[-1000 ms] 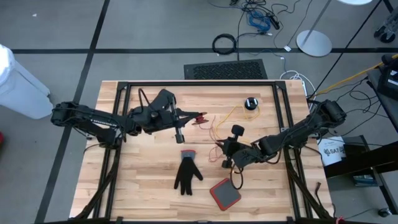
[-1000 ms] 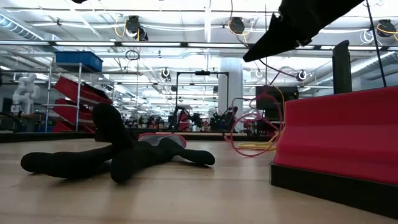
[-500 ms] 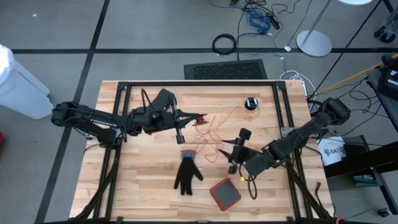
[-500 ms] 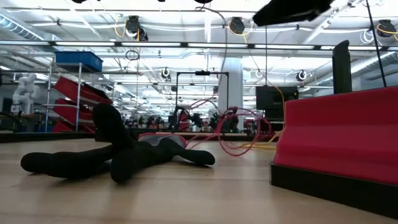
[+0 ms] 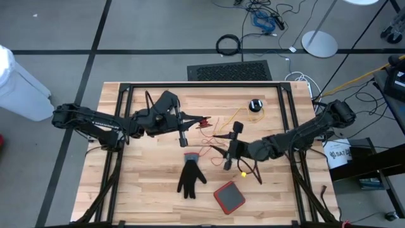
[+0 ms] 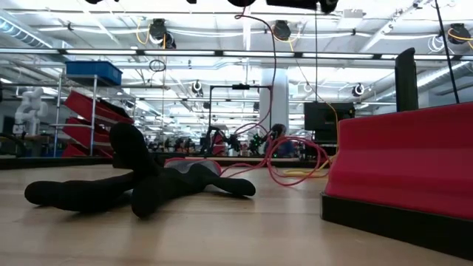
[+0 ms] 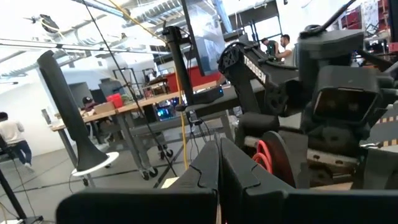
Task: Coil cords
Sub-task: Uncoil the red wire from the black spool
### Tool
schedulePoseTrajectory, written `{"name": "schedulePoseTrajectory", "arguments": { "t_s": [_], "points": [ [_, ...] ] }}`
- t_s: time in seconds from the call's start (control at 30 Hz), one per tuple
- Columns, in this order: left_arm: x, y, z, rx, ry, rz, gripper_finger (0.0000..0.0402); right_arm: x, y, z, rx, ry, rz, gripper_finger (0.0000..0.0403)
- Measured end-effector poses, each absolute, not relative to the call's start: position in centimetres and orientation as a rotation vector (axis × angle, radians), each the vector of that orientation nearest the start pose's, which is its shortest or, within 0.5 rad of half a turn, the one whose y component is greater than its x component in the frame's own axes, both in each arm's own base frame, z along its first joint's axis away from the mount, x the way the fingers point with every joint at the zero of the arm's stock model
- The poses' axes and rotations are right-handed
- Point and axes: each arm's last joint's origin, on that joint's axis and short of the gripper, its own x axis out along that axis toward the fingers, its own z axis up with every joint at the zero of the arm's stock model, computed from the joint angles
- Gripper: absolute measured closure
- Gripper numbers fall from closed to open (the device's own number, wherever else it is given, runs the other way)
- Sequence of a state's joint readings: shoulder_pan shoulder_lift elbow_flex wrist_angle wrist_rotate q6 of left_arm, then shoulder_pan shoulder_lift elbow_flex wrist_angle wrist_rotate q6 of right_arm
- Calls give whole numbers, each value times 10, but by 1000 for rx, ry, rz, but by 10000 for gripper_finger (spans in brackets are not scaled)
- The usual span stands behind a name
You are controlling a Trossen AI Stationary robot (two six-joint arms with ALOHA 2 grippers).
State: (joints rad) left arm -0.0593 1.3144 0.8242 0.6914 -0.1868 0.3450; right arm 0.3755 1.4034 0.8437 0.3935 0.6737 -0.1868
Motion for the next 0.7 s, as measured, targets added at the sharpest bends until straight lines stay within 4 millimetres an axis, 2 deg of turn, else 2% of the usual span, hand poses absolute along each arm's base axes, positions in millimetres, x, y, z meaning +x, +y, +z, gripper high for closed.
{"name": "schedulePoseTrajectory", "arguments": {
  "t_s": [0.2, 0.37, 0.7],
  "points": [
    [292, -12, 316, 318, -174, 159, 401, 305, 80, 252, -248, 222, -297, 243],
    [292, -12, 314, 297, -161, 154, 401, 312, 79, 249, -255, 193, -307, 249],
    [292, -12, 314, 297, -154, 153, 401, 315, 68, 246, -232, 210, -311, 322]
  ]
}}
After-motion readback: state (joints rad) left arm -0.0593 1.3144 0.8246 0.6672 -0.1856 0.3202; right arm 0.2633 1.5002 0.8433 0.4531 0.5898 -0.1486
